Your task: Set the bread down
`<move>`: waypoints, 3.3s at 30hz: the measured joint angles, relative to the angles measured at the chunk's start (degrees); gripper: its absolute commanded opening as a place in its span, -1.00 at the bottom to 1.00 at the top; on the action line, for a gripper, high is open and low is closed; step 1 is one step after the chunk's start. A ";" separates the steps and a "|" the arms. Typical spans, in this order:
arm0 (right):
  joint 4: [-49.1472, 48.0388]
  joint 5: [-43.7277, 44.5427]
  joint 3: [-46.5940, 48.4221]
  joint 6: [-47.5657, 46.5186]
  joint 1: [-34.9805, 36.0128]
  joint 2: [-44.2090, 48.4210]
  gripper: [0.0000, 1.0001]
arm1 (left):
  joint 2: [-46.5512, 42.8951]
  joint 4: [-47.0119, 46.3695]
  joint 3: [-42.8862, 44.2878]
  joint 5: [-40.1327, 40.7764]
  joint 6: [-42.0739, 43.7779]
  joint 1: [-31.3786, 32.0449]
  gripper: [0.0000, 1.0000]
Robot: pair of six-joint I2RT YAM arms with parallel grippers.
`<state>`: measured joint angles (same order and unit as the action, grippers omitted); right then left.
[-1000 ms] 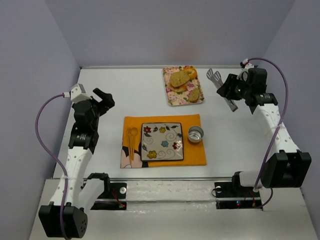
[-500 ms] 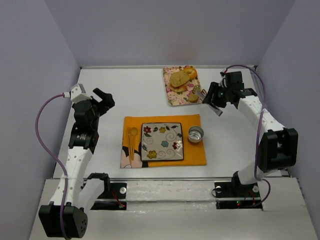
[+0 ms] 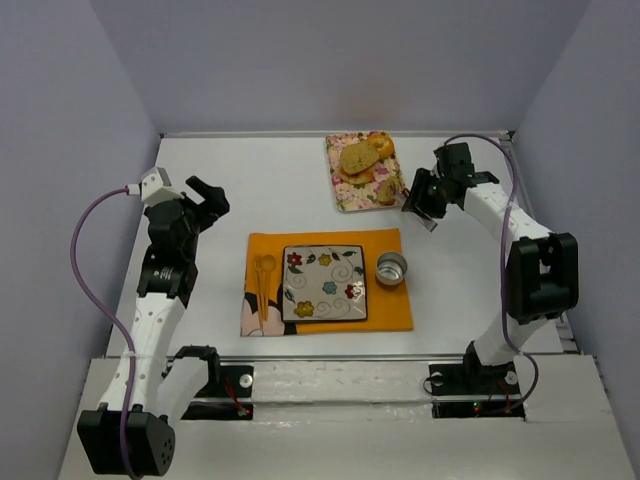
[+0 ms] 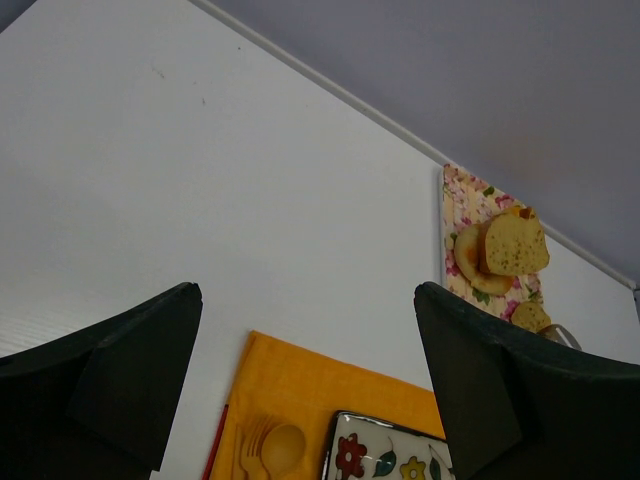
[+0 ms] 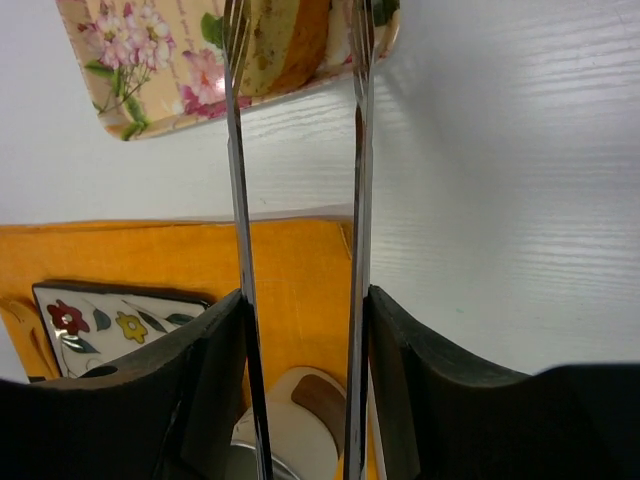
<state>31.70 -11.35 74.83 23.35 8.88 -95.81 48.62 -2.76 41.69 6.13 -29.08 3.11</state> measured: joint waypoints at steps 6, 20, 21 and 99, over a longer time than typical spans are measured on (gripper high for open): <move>0.17 -0.24 2.29 -0.13 0.39 -3.98 -0.32 | 0.02 0.00 0.00 0.02 0.00 0.00 0.98; 0.26 -1.90 1.46 -5.77 6.16 3.19 -0.45 | 0.07 0.00 0.00 0.02 -0.20 0.00 0.98; 0.42 -2.49 0.87 -5.95 7.45 5.07 -0.44 | 0.09 0.00 0.00 0.02 -0.22 0.00 0.98; -0.76 -11.67 23.02 -9.05 -0.72 -18.62 0.15 | 2.27 0.11 0.00 1.29 -0.37 0.00 0.98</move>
<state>30.94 -23.03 97.84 14.31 8.16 -114.43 50.89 -2.66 41.69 7.42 -29.45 3.11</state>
